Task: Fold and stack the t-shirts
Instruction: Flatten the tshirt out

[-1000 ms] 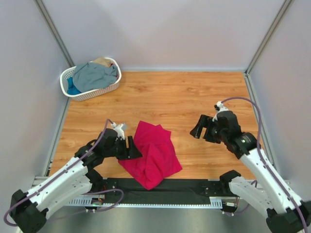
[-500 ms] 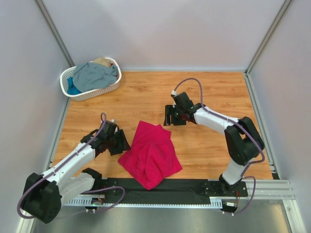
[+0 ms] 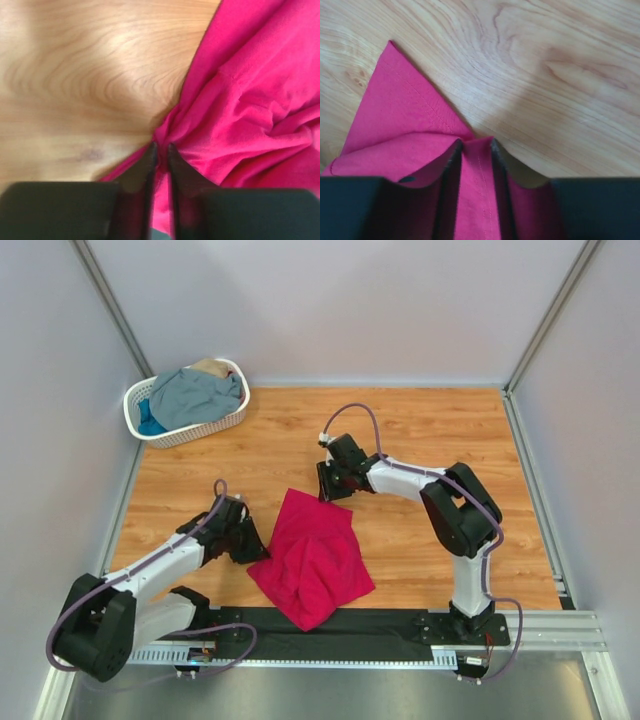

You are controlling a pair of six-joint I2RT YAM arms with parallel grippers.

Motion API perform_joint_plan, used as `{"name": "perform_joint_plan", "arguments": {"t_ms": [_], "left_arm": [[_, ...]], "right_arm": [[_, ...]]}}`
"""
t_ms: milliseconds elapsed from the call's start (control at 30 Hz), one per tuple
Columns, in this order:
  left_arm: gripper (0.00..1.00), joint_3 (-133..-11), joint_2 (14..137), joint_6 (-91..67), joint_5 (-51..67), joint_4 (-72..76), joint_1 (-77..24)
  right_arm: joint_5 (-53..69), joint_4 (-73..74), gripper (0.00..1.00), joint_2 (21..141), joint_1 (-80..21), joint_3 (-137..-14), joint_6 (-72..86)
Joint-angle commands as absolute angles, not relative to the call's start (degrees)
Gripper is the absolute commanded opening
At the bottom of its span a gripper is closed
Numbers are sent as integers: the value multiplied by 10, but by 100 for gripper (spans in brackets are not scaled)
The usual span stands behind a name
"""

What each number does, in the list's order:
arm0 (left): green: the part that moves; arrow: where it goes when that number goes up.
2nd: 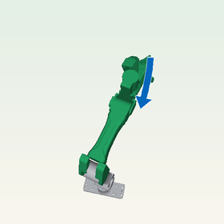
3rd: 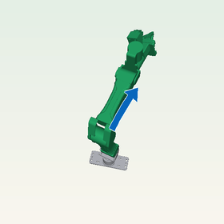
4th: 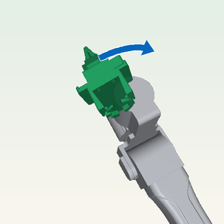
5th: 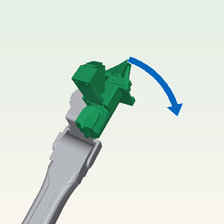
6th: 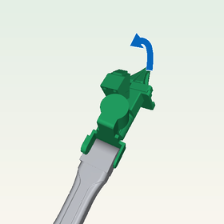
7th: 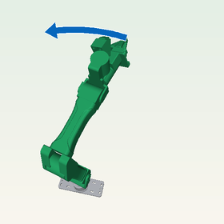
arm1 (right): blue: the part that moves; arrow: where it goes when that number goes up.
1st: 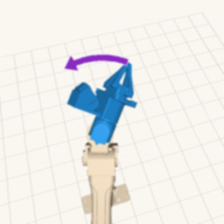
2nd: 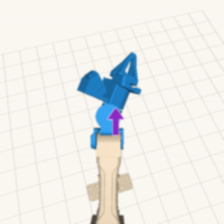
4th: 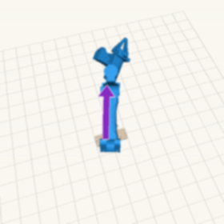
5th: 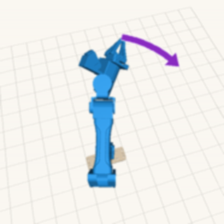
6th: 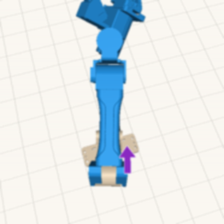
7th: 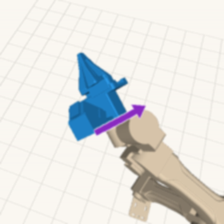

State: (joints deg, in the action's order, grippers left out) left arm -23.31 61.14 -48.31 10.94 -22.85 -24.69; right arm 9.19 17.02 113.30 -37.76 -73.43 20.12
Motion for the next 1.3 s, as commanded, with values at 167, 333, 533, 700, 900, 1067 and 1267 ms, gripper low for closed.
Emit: {"name": "perform_joint_plan", "arguments": {"t_ms": [167,333,533,700,900,1067,1267], "left_arm": [[0,-292,632,-473,128,-193,-246],[0,-481,642,-404,28,-333,-246],[0,-591,617,-365,-86,-420,-246],[0,-574,586,-364,-80,-417,-246],[0,-499,566,-353,50,-332,-246],[36,-446,536,-356,163,-284,-246],[63,-434,525,-359,80,-330,-246]], "right_arm": [[-3,209,0,1111,-378,-767,183],[-203,343,0,1014,-367,-835,176],[-340,434,0,890,-366,-841,163],[-365,430,0,778,-367,-762,180],[-324,436,0,727,-366,-696,209],[-380,499,0,709,-366,-673,245],[-446,591,0,693,-345,-681,296]]}}
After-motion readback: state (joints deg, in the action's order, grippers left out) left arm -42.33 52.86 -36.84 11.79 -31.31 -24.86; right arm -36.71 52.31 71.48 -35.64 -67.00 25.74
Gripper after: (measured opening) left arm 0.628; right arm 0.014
